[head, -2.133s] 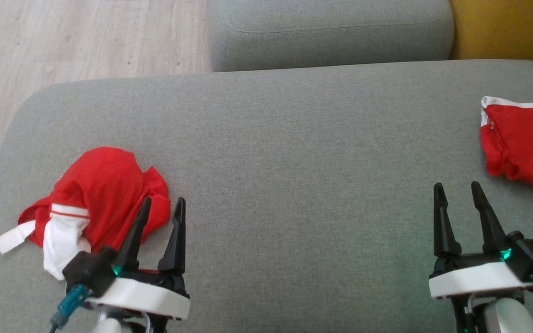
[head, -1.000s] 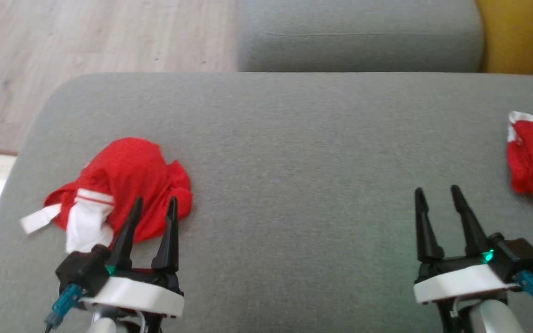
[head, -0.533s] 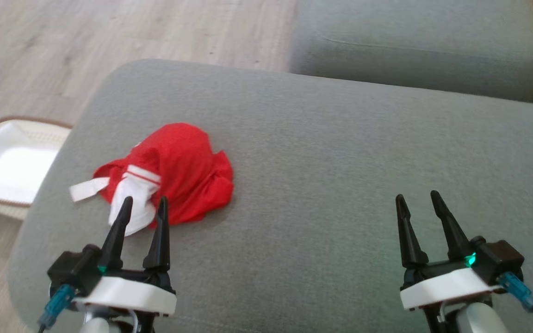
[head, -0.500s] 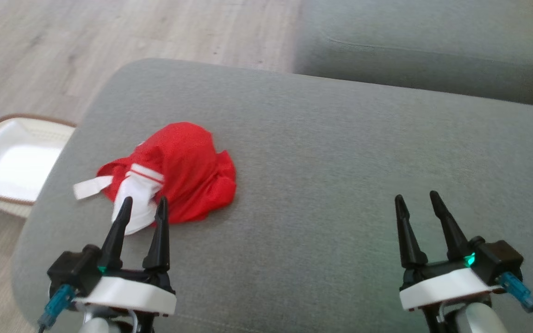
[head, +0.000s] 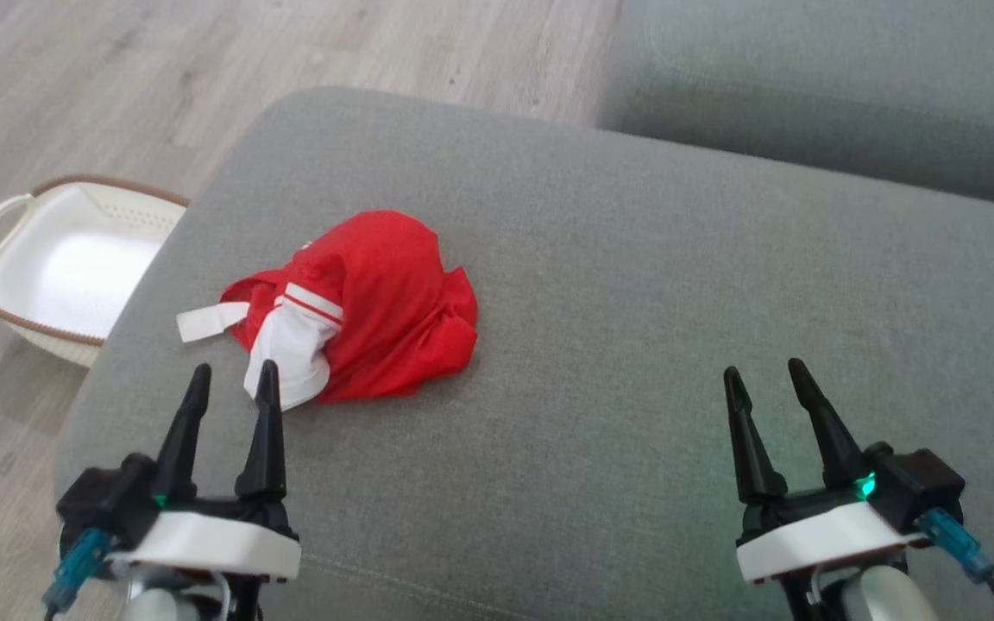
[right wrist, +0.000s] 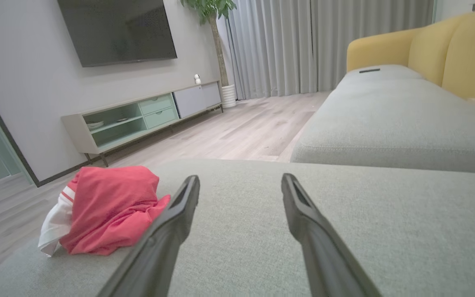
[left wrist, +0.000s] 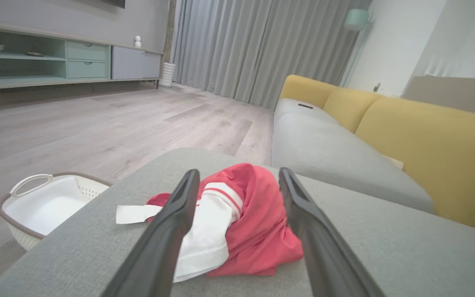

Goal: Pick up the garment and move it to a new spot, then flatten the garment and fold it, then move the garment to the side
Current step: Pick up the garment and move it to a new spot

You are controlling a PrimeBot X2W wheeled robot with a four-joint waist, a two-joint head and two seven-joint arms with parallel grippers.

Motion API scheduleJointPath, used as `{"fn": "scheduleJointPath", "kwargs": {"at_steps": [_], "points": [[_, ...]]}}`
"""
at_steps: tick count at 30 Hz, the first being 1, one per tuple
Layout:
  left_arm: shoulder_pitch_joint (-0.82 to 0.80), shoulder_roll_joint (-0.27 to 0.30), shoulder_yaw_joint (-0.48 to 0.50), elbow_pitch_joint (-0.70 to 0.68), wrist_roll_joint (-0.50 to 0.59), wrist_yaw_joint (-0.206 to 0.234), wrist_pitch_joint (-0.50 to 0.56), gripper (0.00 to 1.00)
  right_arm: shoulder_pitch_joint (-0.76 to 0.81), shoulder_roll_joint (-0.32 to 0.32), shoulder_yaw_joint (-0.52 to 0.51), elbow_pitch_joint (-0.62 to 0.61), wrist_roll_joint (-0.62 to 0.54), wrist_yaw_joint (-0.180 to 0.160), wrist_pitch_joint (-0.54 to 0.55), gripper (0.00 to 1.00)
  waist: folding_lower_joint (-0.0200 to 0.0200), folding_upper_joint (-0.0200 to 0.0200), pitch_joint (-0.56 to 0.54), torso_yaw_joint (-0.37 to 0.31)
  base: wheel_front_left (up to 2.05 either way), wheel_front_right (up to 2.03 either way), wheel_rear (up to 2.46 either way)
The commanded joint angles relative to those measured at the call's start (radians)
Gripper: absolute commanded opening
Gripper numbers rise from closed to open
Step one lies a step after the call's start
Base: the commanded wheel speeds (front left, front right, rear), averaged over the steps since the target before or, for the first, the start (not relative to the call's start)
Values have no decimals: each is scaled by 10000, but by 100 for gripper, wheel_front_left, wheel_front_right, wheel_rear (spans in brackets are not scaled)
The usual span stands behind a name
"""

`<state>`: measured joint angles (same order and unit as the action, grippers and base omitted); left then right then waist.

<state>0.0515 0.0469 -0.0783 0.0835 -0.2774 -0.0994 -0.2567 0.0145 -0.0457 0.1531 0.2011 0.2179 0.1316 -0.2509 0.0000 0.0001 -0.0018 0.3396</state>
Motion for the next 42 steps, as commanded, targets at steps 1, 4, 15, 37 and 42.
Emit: {"fn": "scheduleJointPath", "kwargs": {"at_steps": [1,4,15,37,42], "points": [[-789,33,393,-133,306,-95,-51,100,-332,-45,130,-351,-111,-9,-109,100,0,-1,323,-135,0,0,0],[-1307,143,522,589,595,-190,-51,100,-555,-45,-57,-419,-296,-9,-109,100,0,-1,795,-314,0,0,0],[-4424,2238,-1064,4594,445,-308,946,100,-1260,-45,-655,-582,-809,-9,-109,100,0,-1,2361,-999,0,0,0],[-7699,4148,-2545,4558,-146,380,-45,0,-1645,-45,-658,-494,-804,-9,-109,100,0,-1,2575,-1638,0,0,0],[-7337,4123,-1636,2000,435,660,-48,0,-1591,-45,-526,-448,-602,-9,-109,100,0,-1,2158,-1839,0,0,0]]}}
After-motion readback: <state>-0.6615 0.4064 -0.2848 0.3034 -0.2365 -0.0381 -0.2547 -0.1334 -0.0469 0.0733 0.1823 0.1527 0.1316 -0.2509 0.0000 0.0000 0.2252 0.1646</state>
